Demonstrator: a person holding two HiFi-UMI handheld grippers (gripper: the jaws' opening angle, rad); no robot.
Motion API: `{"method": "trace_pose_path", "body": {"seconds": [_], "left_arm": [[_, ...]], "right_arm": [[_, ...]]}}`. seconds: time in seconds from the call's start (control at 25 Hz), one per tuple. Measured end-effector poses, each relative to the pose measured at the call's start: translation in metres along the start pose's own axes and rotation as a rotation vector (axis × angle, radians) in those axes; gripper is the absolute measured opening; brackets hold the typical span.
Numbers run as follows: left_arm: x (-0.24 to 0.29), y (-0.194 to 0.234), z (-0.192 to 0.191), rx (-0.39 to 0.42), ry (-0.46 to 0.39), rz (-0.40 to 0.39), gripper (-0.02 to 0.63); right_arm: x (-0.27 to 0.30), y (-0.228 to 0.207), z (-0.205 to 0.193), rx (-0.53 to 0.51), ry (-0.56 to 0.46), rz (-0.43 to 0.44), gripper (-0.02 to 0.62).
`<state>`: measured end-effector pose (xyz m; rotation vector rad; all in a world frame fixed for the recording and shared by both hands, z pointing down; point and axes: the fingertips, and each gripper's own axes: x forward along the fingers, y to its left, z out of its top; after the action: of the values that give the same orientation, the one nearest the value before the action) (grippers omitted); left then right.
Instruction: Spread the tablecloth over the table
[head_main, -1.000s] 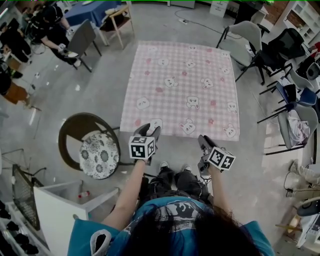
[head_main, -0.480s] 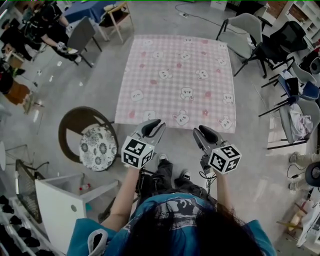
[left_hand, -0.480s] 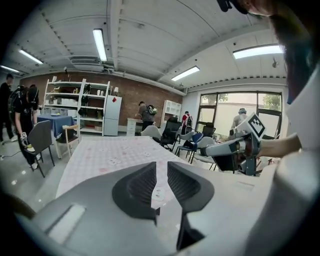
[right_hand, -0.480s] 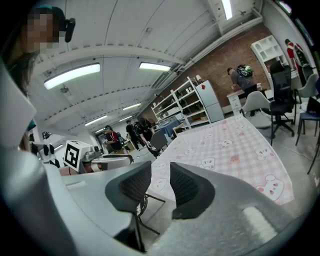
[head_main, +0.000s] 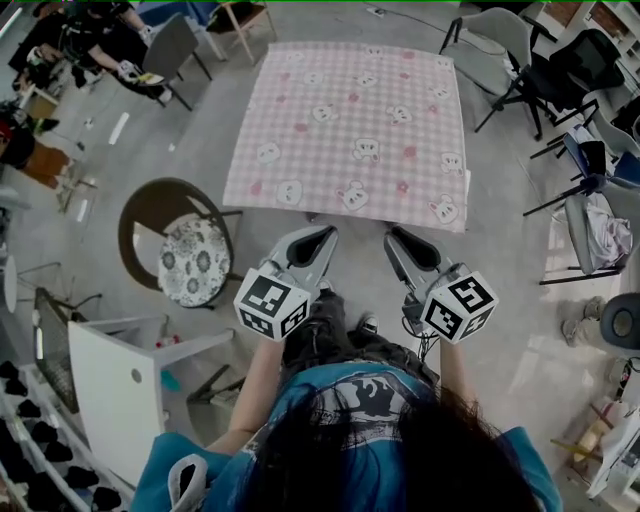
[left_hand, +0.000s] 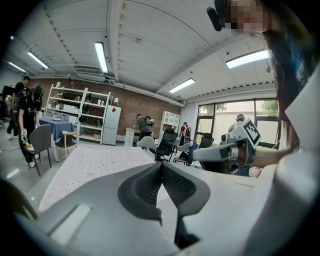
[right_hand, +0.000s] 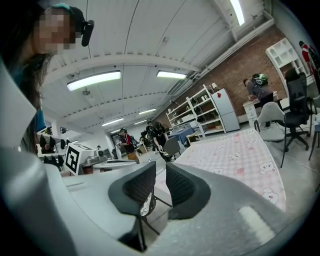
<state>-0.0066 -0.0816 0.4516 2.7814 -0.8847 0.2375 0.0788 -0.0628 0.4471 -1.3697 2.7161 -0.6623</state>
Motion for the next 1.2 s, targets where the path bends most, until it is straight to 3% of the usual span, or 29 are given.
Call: {"method": "trace_pose_path", "body": {"seconds": [0.36,0.6,0.84,1.2], "left_arm": [[-0.014,-0.047,0.000,-0.007,-0.019,-0.029,0.015],[-0.021,-0.054,-0.002,-0.005,-0.022,-0.014,0.015],[-0.019,-0.060,0.000,-0.004,-0.034,-0.009,0.015],[-0.015,-0.063,-0.007,-0.009,-0.018,-0.006,0.015]], "right_arm": [[-0.022,0.022,-0.015,-0.049,0.008,0.025,0.003],[-0.032,0.028,-0.016,-0.077,0.006,0.049,0.002],[-0.041,0.030,-0.019,-0.184,0.049,0.039,0.002],[-0.042,0.034,-0.027,-0.204,0.083,0.072,0.002]]}}
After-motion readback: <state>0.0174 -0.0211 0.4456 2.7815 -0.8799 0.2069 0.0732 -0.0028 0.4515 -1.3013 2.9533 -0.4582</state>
